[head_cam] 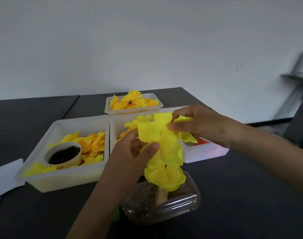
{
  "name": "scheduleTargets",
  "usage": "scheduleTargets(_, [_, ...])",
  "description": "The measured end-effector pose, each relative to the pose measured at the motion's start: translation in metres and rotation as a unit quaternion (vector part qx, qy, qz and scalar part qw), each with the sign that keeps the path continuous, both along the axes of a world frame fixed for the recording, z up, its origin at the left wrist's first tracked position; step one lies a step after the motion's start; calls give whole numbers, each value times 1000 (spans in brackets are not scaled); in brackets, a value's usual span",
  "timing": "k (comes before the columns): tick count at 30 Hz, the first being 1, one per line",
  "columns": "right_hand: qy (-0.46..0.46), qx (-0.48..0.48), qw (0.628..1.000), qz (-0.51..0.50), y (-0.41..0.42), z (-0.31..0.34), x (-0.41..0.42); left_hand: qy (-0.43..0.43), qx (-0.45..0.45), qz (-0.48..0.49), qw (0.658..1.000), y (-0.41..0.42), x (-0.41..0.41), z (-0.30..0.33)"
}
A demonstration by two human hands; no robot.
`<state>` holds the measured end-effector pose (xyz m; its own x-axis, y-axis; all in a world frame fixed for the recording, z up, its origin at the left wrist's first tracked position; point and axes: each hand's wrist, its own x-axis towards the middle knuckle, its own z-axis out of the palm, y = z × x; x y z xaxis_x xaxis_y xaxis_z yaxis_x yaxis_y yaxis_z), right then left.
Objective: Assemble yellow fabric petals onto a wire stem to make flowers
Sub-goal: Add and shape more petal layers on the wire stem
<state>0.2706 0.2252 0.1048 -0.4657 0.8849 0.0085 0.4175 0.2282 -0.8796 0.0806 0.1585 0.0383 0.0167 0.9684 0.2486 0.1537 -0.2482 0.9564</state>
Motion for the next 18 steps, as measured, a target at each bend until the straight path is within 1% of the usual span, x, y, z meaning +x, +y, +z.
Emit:
scheduleTargets(2, [15,18,1000,7,-11,-6,1,-26,8,-10,1000,-7,0,-4])
scheduleTargets(4, [23,32,999,8,-19,-15,7,-22,21,-5,1000,-13,-2,-9])
scheduleTargets(6, [15,50,998,-21,-18,-26,19,-15,25,-2,1000,-19,-5,-12])
scheduleTargets(7, [-4,68,997,-49,-13,-32,28,-11,27,-1,1000,-22,-7,-15])
scheduleTargets(9, [-85,104,985,-109,0,-45,49,-3,29,3,1000,-26,-11,-20])
scheduleTargets(10, [-133,116,976,-125,7,-52,59,0,31,4,1000,-28,-12,-22])
scheduleTargets(12, [-207,114,966,-109,14,-67,79,8,36,5,999,-32,-14,-26])
scheduleTargets(14, [-267,61,960,-58,17,-87,94,8,42,5,999,-34,-13,-28])
scheduleTargets(15, [-312,28,949,-40,17,-98,99,4,45,2,999,-35,-12,-28])
scheduleTargets(17, [-405,-37,914,-19,16,-118,101,0,53,-7,999,-36,-9,-30])
scheduleTargets(18, [-429,-61,901,-7,16,-128,101,-5,55,-12,998,-36,-7,-30])
